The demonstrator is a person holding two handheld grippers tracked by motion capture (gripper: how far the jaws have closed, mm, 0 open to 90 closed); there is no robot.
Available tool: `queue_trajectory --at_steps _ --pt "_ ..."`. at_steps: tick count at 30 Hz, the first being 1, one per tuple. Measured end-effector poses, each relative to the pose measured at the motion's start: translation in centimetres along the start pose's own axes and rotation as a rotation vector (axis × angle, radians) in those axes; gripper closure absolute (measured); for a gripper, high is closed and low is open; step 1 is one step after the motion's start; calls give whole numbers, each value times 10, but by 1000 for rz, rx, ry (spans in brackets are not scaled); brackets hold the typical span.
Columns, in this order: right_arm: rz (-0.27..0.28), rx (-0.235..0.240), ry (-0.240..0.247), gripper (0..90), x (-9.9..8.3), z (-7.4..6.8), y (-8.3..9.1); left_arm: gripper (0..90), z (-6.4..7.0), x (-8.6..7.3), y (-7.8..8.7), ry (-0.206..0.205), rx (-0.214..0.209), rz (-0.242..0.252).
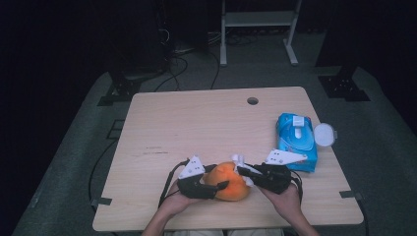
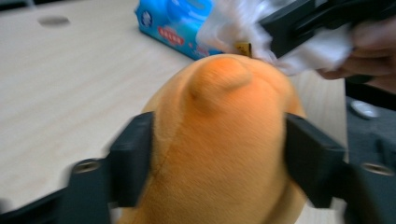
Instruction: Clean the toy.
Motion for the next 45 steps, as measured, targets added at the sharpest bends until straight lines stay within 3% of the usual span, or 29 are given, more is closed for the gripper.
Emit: queue_trajectory --at_steps 3,5,8,10,12,13,14,16,18,20,22,24,26,28,29,31,34,36,38,40,41,44,45 --pt "13 0 32 803 6 -8 0 363 10 12 4 -34 20 30" --pt "6 -4 -4 804 0 3 1 315 9 10 3 -40 12 10" --pt "-15 1 -65 804 -16 17 -4 200 1 6 4 8 -34 -4" --pt "-18 -5 -65 804 -16 18 -5 134 -8 2 4 12 -13 -20" --pt "-30 -14 -44 804 -14 16 -5 108 -12 -6 1 39 -33 -46" --pt "-31 -10 -45 803 -14 15 -5 121 -13 -10 -1 50 -45 -54" --pt "-32 -9 -46 804 -14 14 -5 190 -11 -12 -1 45 -54 -47" --pt "-20 -13 -19 804 -7 6 -2 316 -7 -5 2 3 -19 -34" --pt "26 20 18 804 5 -7 2 363 0 7 6 -10 6 -1" --pt "34 13 49 803 9 -12 3 365 5 13 8 -39 30 9" --pt "41 14 25 804 6 -6 3 336 5 11 6 -52 31 -8" --pt "1 -10 -14 804 -6 8 0 241 0 5 5 -12 -30 -22" --pt "10 7 -62 803 -15 17 -3 185 -6 3 6 -11 -22 -30" --pt "4 -9 -49 803 -10 15 -1 159 -11 -2 4 16 -12 -45" --pt "10 -5 -35 803 -6 12 0 181 -11 -4 2 26 -5 -38" --pt "38 17 11 803 3 -2 2 301 -5 -3 -1 8 16 -15" --pt "9 -1 80 804 9 -16 -2 320 13 5 -3 -35 12 -8" --pt "-16 -22 69 804 3 -8 -4 263 16 5 -3 -50 -5 -14" --pt "-8 -35 35 805 -2 2 1 206 10 4 -2 -11 -32 5" --pt "1 -58 21 805 -2 8 6 139 7 1 -6 -3 -1 -22" --pt "2 -58 14 805 -2 9 7 131 8 -2 -9 -5 -4 -27" --pt "-3 -50 26 804 -1 3 3 231 11 -5 -13 -29 19 -9" --pt "-8 -46 36 804 -1 0 2 290 12 -4 -11 -59 44 5"
Point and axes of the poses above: each handheld gripper's, and its own axes: y roughly backward along the jaws, x roughly out of its top, z roughly to its right, the point moved 5 cm from there along -y, roughly forward along the jaws, and after that the axes turned 12 degrees about x, right-handed, at the moved point
